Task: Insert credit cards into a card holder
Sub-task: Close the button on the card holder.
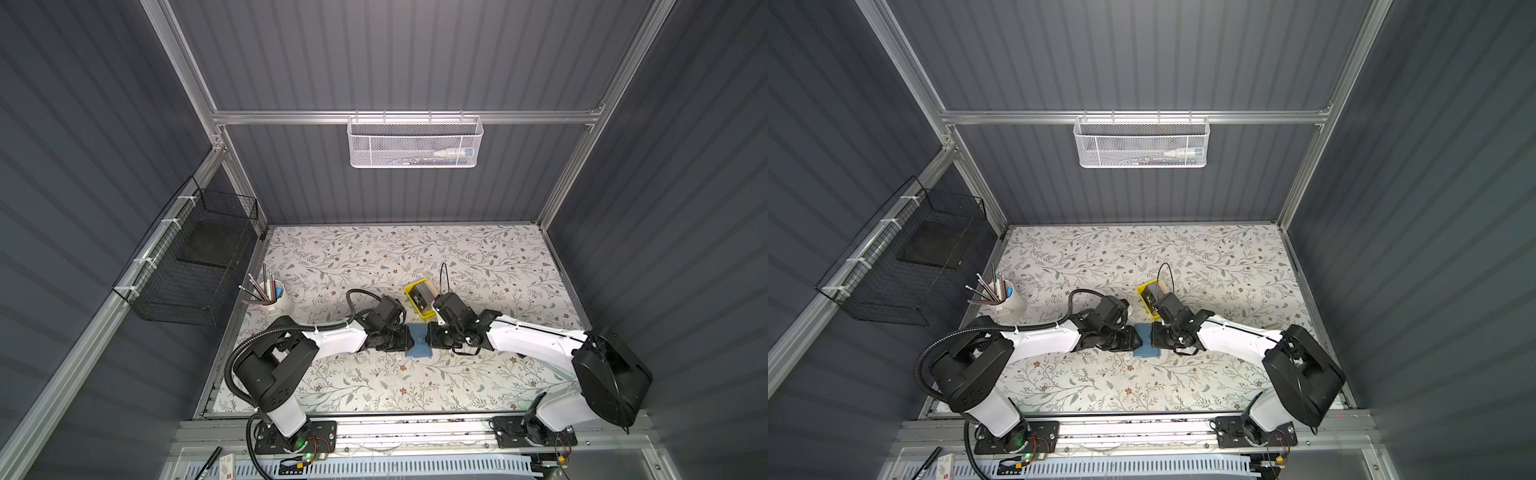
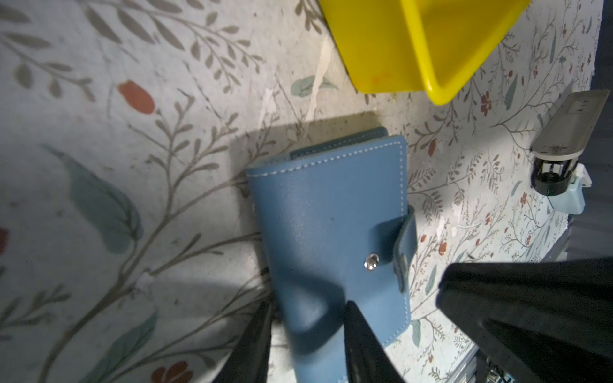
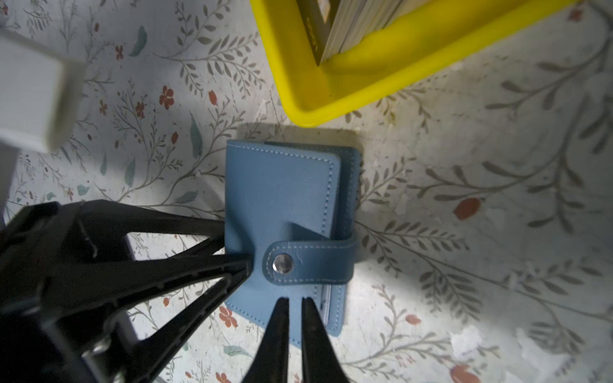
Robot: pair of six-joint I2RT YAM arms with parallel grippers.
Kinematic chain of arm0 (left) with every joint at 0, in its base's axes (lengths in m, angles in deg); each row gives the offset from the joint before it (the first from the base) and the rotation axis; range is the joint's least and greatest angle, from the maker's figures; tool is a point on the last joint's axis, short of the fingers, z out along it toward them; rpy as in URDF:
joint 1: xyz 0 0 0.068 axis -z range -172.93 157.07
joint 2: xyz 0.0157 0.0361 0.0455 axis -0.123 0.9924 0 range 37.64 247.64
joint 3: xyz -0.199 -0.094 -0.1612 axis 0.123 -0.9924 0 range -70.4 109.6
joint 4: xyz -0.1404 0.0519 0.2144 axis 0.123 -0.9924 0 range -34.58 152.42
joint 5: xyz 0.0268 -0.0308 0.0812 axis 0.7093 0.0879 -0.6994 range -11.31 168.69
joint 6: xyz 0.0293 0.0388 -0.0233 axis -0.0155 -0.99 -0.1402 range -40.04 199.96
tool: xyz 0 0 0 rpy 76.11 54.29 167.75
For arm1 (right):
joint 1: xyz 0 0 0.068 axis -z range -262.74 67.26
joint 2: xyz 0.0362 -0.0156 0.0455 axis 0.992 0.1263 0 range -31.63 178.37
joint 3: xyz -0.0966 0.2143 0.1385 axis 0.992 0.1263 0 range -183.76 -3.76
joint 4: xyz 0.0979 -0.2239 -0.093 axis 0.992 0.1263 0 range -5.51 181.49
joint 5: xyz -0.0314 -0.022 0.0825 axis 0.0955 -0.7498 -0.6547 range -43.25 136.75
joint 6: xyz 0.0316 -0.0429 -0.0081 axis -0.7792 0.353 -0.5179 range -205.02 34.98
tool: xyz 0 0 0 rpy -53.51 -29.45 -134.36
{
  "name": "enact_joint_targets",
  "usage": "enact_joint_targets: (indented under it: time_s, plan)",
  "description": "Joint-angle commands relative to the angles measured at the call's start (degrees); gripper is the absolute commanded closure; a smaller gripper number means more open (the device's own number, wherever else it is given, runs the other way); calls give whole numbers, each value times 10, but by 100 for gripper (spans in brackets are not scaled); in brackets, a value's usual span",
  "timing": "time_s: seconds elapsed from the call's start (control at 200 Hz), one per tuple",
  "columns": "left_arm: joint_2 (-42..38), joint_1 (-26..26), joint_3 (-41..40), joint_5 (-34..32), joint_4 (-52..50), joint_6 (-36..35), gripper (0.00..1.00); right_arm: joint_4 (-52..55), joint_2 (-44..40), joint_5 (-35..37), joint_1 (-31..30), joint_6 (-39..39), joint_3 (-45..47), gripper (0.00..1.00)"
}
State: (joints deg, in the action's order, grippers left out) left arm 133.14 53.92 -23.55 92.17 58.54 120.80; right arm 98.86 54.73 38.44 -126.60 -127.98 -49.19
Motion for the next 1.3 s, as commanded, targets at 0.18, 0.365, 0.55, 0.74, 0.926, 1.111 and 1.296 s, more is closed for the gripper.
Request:
enact_joint_targets:
  time_s: [0.18,0.365,0.55,0.74,0.926,1.111,1.296]
  plan:
    - [11,2,-11,1,2,-5,68,-7,17,-3,2,12,-17,87]
    - [13,2,-7,2,2,-7,69,-5,24,-1,2,17,-25,87]
    - [14,2,-8,3,5,-6,69,-1,38,-4,2,23,-34,87]
    - [13,2,-8,6,10,-3,69,0,52,-8,2,28,-45,87]
    - [13,3,-8,8,9,-6,69,7,64,-6,2,34,-57,87]
    - [13,2,-8,9,9,-6,69,19,71,0,2,38,-62,87]
    - [12,3,-7,9,12,-3,69,32,69,11,0,37,-61,87]
